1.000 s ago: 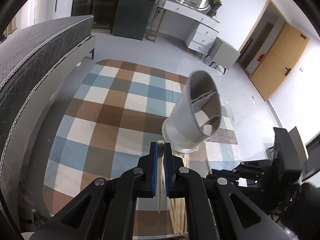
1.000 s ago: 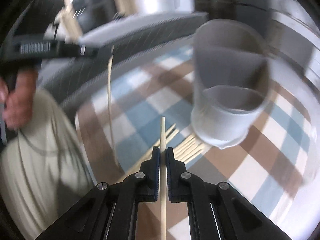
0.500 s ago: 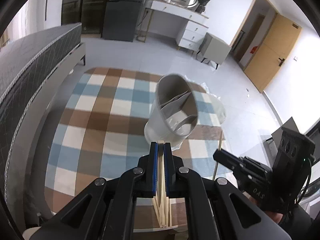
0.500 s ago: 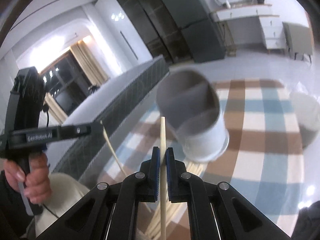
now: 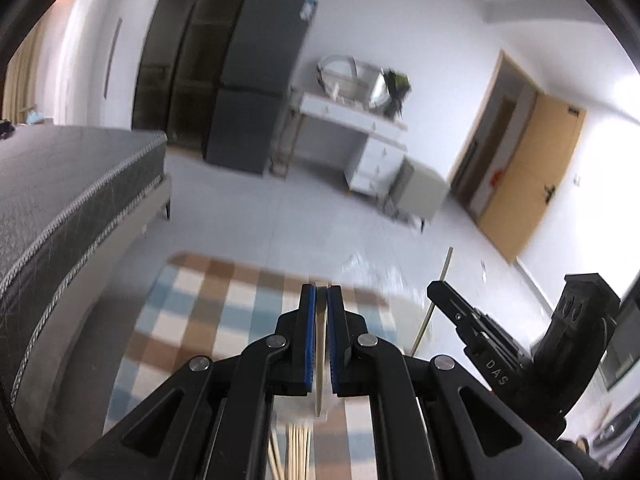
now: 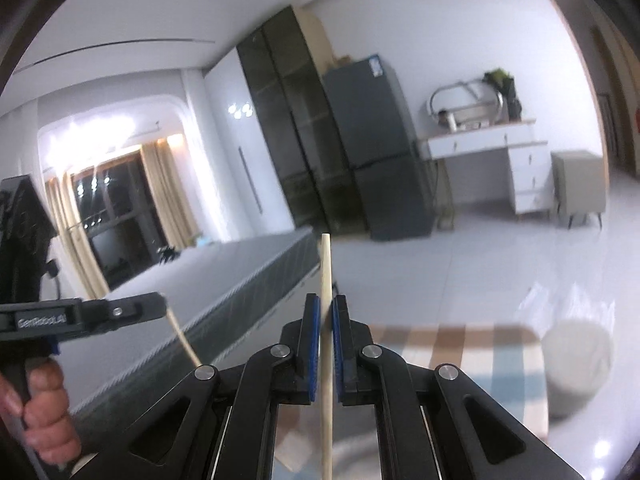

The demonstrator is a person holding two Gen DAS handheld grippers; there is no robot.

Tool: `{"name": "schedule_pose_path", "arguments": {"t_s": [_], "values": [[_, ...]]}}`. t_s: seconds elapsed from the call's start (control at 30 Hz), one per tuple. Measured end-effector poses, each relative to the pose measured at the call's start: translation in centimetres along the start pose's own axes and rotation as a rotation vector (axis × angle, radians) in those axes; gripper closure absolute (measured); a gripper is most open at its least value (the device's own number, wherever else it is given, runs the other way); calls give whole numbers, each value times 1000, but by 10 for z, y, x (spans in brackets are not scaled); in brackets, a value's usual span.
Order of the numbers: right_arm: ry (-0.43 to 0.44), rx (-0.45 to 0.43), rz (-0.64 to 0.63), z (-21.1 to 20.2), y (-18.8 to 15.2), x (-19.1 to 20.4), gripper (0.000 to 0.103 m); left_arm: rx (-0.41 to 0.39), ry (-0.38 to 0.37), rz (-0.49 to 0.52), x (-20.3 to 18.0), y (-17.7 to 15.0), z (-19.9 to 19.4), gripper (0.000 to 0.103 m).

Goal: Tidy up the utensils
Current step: 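Open the left tool over the holder while the right tool releases its chopstick into it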

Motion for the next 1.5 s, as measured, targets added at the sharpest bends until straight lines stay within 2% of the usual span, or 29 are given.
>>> {"name": "schedule_pose_path", "arguments": {"t_s": [0.1, 0.2, 0.33, 0.63, 0.83, 0.93, 1.0, 1.03, 1.1, 1.17, 1.23, 1.3, 1.33, 1.4, 1.5], "values": [[-17, -31, 30, 23, 14, 0, 98, -50, 8, -3, 7, 9, 13, 102], [-40, -59, 75, 48, 16, -3, 98, -67, 16, -2, 16, 13, 32, 102], [-66, -91, 121, 68, 9, -5, 98, -56, 23, 4, 25, 11, 52, 102], [-87, -88, 142, 95, -21, -12, 98, 6, 30, 36, 31, -3, 73, 102], [-65, -73, 79, 98, -24, -4, 97, 72, 33, 29, 32, -13, 79, 102], [-31, -45, -4, 96, -27, 5, 97, 113, 40, 23, 31, -14, 82, 102], [24, -12, -67, 93, -31, 13, 95, 125, 33, 7, 32, -14, 82, 101], [40, 12, -93, 95, -32, 14, 95, 137, 31, -3, 33, -13, 81, 98], [71, 72, -142, 93, -34, 17, 93, 156, 53, -17, 34, -10, 79, 82], [76, 103, -163, 90, -35, 13, 73, 138, 54, -39, 36, -8, 70, 62], [76, 116, -147, 78, -33, 4, 66, 117, 76, -50, 36, -7, 58, 56], [65, 124, -127, 62, -30, -5, 59, 100, 90, -62, 36, -7, 46, 56], [47, 128, -122, 55, -29, -8, 53, 97, 101, -69, 36, -7, 39, 52], [38, 137, -103, 37, -26, -14, 53, 96, 118, -84, 35, -8, 28, 48], [26, 132, -106, 8, -21, -16, 46, 93, 119, -89, 27, -12, 9, 45]]}}
Point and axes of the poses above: each gripper's, at about its wrist camera, not at the fingertips, and z roughly the way its jaws point, x to its left, y to its top, the point moved 1 cm from there along z, roughly the way its jaws point, and after that the axes turned 12 degrees about -y, right-handed, at the moved point
